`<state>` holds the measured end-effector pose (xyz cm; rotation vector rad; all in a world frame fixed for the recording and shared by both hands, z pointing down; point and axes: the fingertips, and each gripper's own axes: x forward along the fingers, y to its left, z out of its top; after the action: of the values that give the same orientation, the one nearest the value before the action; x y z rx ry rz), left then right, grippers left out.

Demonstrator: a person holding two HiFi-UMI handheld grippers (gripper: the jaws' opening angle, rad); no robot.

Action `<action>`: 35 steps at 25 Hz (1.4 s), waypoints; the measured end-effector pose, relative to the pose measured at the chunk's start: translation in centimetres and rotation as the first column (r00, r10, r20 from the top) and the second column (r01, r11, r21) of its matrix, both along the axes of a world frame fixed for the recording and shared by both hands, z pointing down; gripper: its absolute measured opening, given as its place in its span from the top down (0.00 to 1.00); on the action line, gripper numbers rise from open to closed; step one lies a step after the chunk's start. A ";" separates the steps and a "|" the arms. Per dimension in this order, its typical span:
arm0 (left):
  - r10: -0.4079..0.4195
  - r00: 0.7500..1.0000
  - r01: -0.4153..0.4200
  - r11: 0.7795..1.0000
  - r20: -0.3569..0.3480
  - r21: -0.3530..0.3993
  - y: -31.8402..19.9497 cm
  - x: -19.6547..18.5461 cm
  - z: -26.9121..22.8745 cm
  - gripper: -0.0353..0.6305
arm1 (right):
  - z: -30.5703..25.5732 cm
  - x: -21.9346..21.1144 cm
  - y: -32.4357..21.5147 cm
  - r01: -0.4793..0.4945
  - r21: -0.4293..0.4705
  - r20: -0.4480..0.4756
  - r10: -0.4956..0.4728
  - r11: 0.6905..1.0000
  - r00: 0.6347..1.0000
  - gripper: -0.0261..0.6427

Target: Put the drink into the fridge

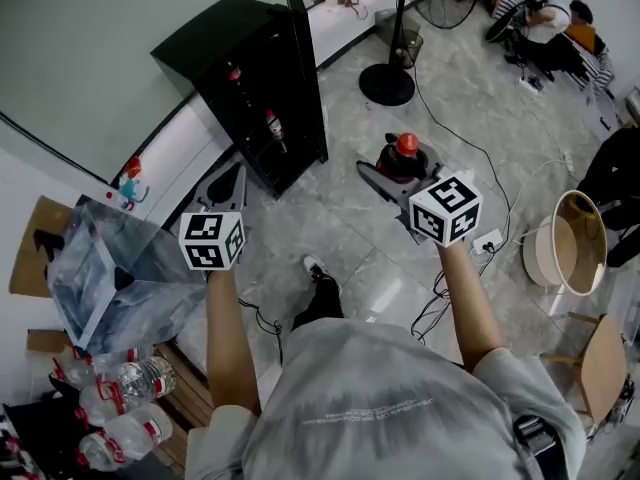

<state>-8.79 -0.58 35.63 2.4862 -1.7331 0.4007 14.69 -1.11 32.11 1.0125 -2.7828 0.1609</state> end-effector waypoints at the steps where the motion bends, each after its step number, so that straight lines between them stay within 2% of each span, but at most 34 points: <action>1: -0.001 1.000 0.001 1.000 -0.008 -0.004 -1.6 -0.5 0.3 0.92 | 0.2 -0.4 -1.4 -0.001 -0.005 -0.004 0.001 1.000 1.000 0.49; 11: 0.023 1.000 -0.023 0.998 -0.004 -0.055 -17.7 -4.7 3.9 0.92 | 2.8 -6.1 -16.3 -0.006 -0.039 -0.015 0.006 0.999 1.000 0.49; 19: 0.041 0.999 -0.043 0.994 -0.025 -0.104 -26.6 -5.8 7.6 0.92 | 6.4 -10.6 -26.9 -0.030 -0.041 -0.001 0.030 0.999 1.000 0.49; 25: 0.000 1.000 -0.003 0.994 -0.027 -0.108 -30.0 -5.8 10.1 0.92 | 10.5 -13.8 -32.6 -0.018 -0.062 0.004 0.018 0.998 1.000 0.49; 30: -0.060 0.998 0.056 0.992 -0.030 -0.109 -31.4 -6.8 13.1 0.92 | 14.7 -16.8 -36.7 0.053 -0.072 -0.007 -0.054 0.996 0.999 0.49; 35: -0.127 0.991 0.123 0.988 -0.039 -0.098 -32.8 -7.2 17.4 0.92 | 19.1 -20.5 -40.3 0.140 -0.086 0.023 -0.139 0.986 0.990 0.49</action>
<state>-16.02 -33.41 53.01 2.2895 -1.7961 0.4027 -5.78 -41.40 51.23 0.7967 -2.8224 0.2706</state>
